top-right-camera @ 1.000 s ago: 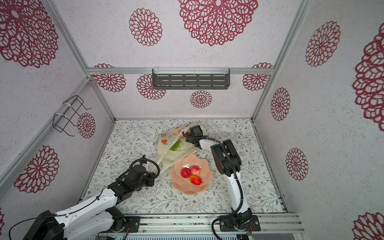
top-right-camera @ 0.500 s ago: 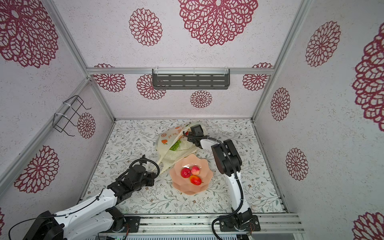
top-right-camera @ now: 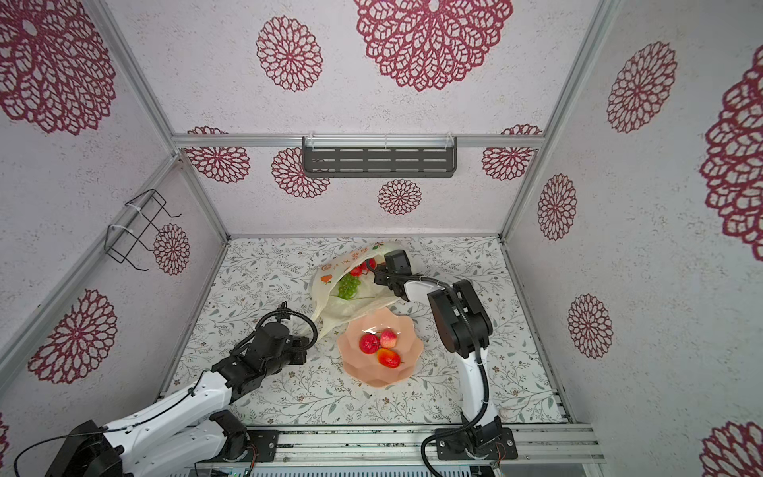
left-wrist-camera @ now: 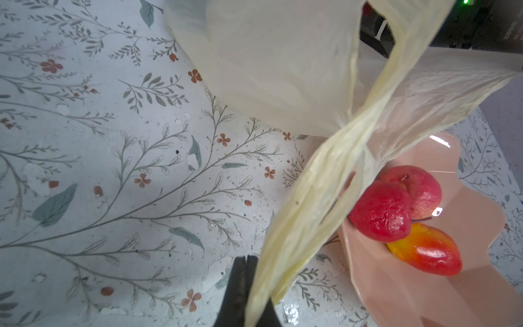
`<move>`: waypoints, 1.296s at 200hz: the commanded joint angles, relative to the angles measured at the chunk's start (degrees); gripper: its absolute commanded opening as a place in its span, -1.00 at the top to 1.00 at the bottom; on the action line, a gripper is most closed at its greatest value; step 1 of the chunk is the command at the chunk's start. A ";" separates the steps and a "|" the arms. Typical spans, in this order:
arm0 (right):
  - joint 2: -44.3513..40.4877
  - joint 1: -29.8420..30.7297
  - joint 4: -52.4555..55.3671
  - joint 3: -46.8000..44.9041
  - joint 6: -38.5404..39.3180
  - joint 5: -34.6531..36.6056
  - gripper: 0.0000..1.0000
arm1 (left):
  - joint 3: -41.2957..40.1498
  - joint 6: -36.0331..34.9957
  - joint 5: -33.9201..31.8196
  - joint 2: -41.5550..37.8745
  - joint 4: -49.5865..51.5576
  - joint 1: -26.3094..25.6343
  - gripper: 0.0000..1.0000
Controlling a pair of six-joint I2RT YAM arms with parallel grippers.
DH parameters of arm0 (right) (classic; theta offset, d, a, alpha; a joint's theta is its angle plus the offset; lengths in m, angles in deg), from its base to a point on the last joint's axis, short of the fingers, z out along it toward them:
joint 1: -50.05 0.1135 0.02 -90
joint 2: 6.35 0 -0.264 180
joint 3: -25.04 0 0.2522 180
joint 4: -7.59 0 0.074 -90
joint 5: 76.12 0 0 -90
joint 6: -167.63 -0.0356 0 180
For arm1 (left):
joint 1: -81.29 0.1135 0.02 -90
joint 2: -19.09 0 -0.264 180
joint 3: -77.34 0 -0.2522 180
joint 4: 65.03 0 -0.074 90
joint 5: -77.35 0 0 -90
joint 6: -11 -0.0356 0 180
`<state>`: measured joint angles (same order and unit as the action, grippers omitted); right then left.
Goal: Take fruits out of the plastic bag
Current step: Take out the fake fruit from the plastic bag, then place the fake fruit on the plate.
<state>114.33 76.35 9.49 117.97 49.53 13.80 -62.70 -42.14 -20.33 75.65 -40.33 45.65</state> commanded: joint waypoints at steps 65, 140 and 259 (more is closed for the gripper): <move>-10.89 1.89 -9.28 -9.31 1.42 -17.11 -0.08 | 5.65 -0.91 -3.87 -2.16 3.58 -0.40 1.00; -15.13 4.96 -17.20 -14.91 3.66 -28.43 -0.08 | 8.82 -0.06 -5.02 -1.89 6.60 -0.40 1.00; -30.93 9.24 -18.19 -25.37 9.01 -30.07 -0.14 | 8.84 -0.49 -7.13 -3.12 7.92 -0.31 1.00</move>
<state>86.55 85.62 -5.07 93.67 57.11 -15.24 -54.13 -41.96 -26.73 73.11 -32.42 45.63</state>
